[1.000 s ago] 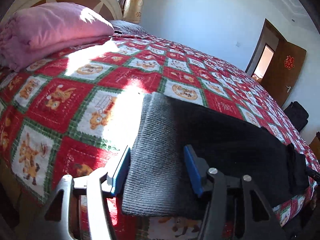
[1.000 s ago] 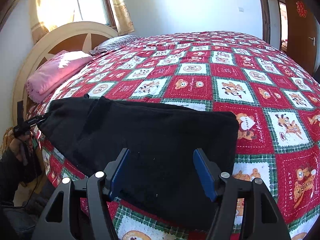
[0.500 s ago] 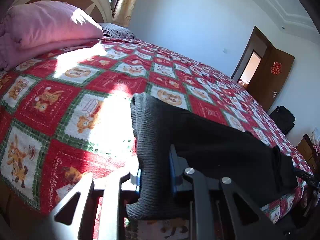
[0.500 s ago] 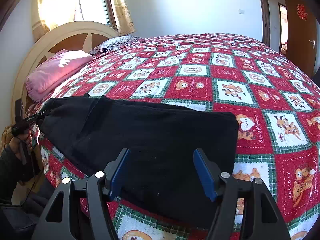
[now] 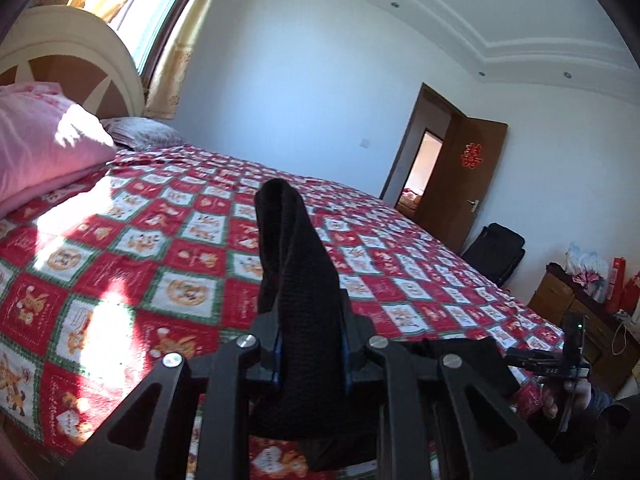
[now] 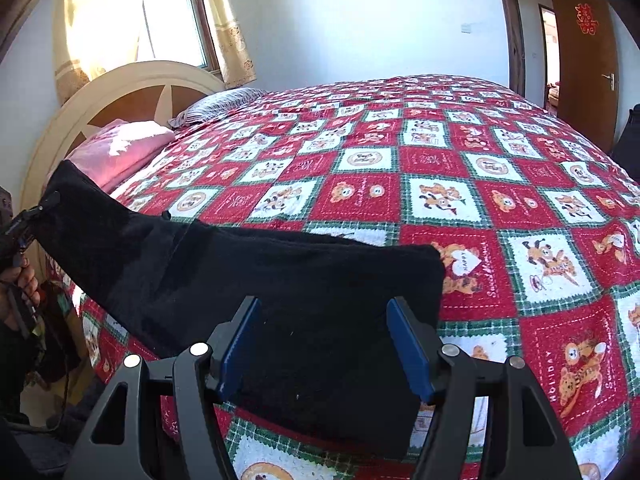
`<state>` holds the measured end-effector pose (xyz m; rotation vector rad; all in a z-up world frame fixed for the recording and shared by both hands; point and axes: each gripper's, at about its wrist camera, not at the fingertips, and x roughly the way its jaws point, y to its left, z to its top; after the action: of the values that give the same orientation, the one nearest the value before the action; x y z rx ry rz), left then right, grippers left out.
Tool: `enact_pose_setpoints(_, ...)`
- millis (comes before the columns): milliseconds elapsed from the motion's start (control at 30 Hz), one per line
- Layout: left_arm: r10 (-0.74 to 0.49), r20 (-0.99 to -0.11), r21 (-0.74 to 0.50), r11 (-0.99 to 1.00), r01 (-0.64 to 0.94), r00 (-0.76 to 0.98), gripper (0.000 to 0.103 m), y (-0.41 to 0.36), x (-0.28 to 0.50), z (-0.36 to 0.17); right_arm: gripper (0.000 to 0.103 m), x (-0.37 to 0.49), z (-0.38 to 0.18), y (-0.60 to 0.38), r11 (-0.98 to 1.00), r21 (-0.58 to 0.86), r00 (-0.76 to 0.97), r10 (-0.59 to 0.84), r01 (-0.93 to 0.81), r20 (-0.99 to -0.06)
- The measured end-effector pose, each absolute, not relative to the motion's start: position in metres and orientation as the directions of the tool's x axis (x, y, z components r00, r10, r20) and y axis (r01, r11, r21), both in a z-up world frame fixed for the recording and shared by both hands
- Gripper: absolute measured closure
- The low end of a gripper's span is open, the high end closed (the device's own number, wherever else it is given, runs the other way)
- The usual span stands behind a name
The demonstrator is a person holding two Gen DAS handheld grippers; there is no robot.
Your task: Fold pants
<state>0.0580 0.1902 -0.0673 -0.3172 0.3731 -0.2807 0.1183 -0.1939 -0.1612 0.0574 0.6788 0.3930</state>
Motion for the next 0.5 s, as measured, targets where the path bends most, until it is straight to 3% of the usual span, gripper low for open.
enact_pose_setpoints(300, -0.456, -0.292, -0.316, 0.876, 0.365, 0.841, 0.081, 0.111, 0.075, -0.036, 0.036, 0.121, -0.141, -0.236, 0.942, 0.237, 0.744, 0.332, -0.236, -0.58)
enact_pose_setpoints(500, -0.531, -0.332, -0.297, 0.843, 0.447, 0.78, 0.082, 0.054, 0.091, -0.028, 0.036, 0.118, -0.143, -0.27, 0.953, 0.25, 0.757, 0.288, -0.169, -0.586)
